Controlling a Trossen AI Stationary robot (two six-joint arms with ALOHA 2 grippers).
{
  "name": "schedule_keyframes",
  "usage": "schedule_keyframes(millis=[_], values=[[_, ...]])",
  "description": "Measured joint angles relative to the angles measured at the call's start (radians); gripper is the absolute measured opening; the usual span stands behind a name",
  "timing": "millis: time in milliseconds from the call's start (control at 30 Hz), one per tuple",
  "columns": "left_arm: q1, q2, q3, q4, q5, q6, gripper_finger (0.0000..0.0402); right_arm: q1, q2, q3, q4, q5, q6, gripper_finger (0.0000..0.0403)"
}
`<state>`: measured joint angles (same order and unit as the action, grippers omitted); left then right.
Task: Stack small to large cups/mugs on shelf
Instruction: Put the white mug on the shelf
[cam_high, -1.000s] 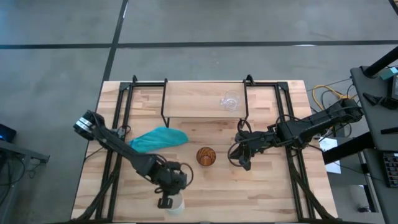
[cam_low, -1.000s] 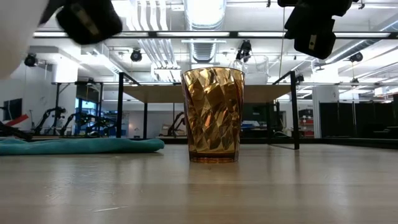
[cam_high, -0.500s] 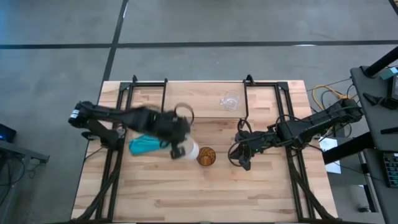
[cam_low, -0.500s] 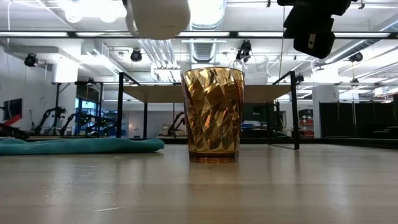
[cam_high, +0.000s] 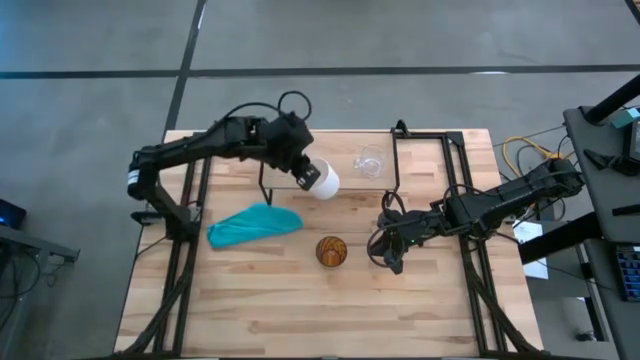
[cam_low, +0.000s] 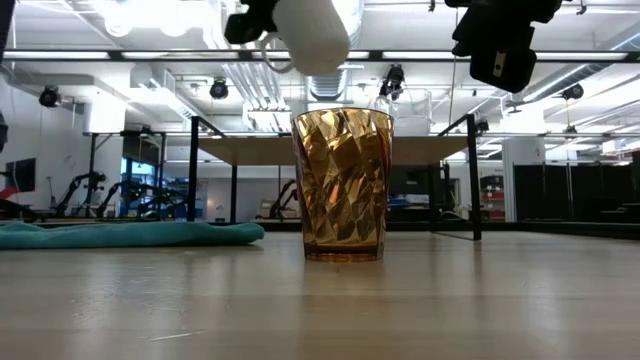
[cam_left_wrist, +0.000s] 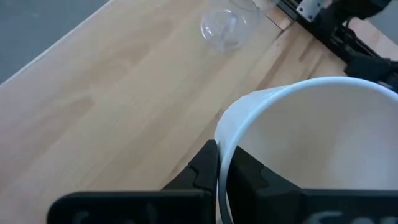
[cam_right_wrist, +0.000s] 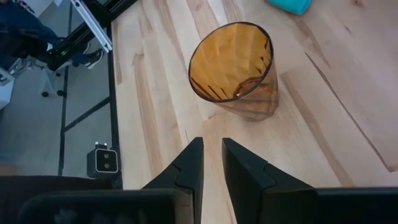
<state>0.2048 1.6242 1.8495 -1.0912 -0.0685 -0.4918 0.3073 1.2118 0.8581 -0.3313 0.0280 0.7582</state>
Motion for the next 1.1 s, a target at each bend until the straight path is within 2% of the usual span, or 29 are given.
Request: schedule_keyframes(millis=[233, 600, 700, 1100], values=[[0.06, 0.096, 0.046, -0.003, 0.014, 0.006, 0.0, 0.0, 0.0, 0.0, 0.0, 0.025, -0.003, 0.0054], [0.172, 0.201, 0.158, -0.103, 0.05, 0.036, 0.0, 0.0, 0.0, 0.0, 0.0, 0.026, -0.007, 0.0054], [0.184, 0.226, 0.187, -0.119, 0.086, 0.057, 0.0, 0.0, 0.0, 0.0, 0.0, 0.026, -0.008, 0.0054], [0.186, 0.286, 0.195, -0.131, 0.103, 0.054, 0.0, 0.0, 0.0, 0.0, 0.0, 0.027, -0.011, 0.0054]])
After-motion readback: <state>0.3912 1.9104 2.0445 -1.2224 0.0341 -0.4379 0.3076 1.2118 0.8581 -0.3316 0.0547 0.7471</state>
